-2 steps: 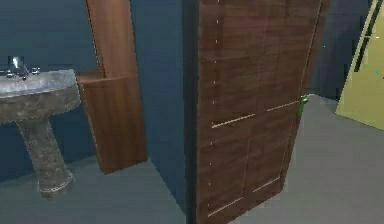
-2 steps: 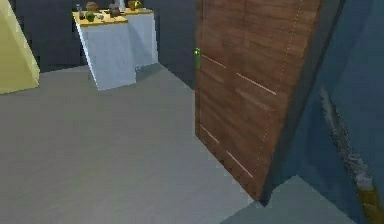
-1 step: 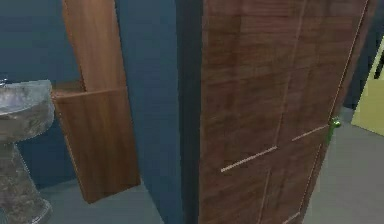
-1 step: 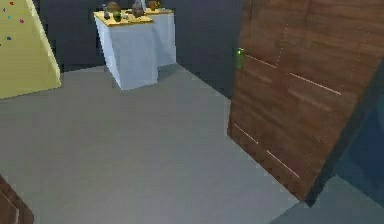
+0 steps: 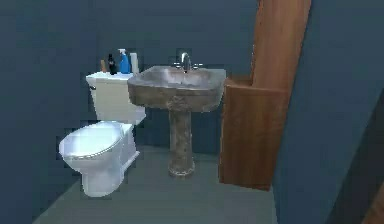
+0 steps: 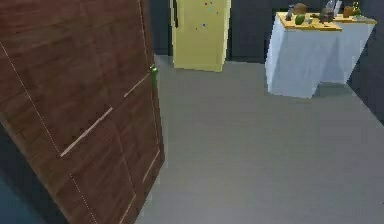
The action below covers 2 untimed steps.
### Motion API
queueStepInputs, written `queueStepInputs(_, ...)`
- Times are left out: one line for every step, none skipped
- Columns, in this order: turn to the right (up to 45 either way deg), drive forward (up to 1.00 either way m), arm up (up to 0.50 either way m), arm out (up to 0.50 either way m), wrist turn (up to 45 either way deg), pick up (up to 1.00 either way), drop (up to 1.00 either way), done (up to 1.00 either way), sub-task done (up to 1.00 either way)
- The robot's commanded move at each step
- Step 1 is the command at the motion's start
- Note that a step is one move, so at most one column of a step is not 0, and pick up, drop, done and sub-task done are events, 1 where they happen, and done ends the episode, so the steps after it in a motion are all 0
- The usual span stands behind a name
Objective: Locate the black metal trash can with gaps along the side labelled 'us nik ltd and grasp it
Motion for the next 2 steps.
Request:
queueStepInputs(-33.0, 0.0, 0.0, 0.0, 0.0, 0.0, 0.0, 0.0, 0.0)
queueStepInputs(0.0, 0.75, 0.0, 0.0, 0.0, 0.0, 0.0, 0.0, 0.0)
